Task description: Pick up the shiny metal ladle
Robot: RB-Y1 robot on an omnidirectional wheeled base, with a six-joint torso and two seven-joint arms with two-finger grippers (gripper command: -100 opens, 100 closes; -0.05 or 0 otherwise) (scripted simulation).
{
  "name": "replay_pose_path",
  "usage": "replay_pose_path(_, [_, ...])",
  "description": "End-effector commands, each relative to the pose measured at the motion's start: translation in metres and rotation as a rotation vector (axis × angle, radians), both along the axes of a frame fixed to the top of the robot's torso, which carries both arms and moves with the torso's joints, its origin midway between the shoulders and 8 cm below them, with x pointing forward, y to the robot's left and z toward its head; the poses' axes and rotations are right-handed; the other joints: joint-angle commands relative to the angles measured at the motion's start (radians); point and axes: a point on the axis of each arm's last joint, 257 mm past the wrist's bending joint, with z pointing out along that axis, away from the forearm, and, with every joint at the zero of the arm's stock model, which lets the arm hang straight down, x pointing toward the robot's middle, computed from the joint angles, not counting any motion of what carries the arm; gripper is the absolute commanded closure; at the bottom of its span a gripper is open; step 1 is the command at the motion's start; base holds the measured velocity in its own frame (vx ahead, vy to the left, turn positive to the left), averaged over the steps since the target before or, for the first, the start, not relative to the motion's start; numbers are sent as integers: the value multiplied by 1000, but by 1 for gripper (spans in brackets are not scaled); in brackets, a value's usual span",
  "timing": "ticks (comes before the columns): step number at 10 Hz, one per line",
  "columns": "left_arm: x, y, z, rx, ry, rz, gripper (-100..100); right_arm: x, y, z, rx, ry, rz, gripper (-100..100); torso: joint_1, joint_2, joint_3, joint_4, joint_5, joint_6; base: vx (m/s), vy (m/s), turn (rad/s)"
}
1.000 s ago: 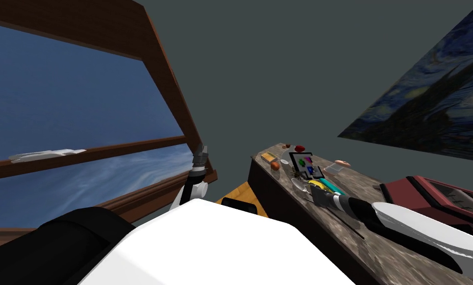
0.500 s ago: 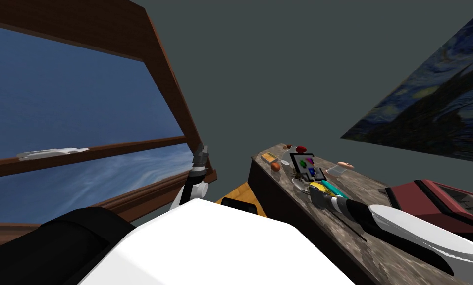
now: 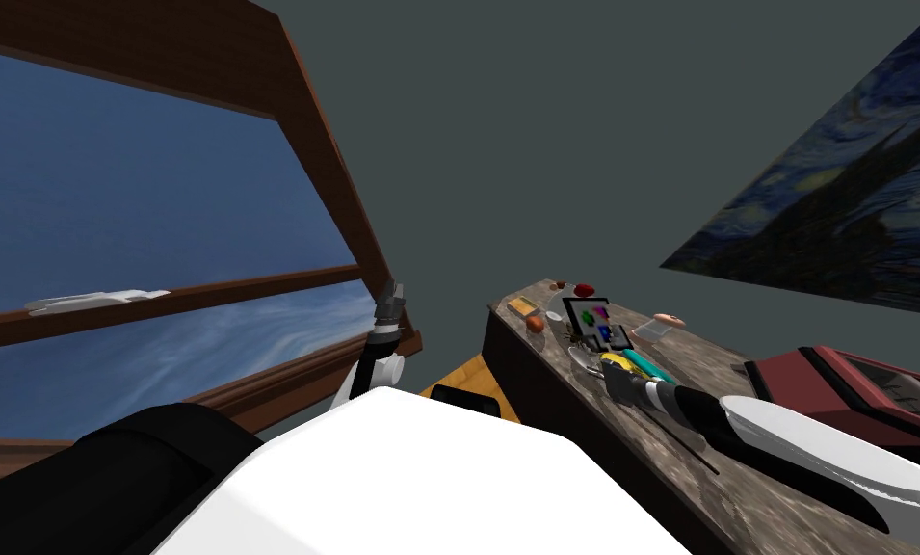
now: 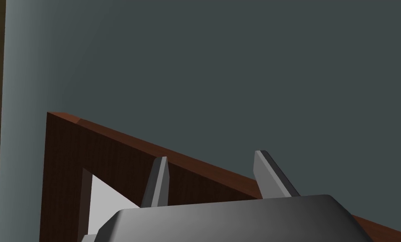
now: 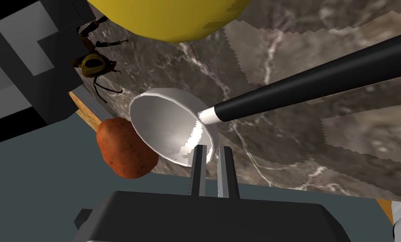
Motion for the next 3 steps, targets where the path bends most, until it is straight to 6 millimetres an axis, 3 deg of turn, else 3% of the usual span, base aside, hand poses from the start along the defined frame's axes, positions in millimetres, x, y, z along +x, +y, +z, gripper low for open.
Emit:
replay_pose_path(1, [0,0,0,0,0,0,0,2,-3,11,-7,4,9,100,0,0,0,0,0,0,-35,46,-119])
replay_pose_path(2, [0,0,0,0,0,0,0,2,-3,7,-5,1,4,100,2,1,1,0,0,0,-17,20,-27])
replay_pose_path(3, [0,0,0,0,0,0,0,2,-3,7,-5,3,4,0,1,1,0,0,0,-1,0,0,0])
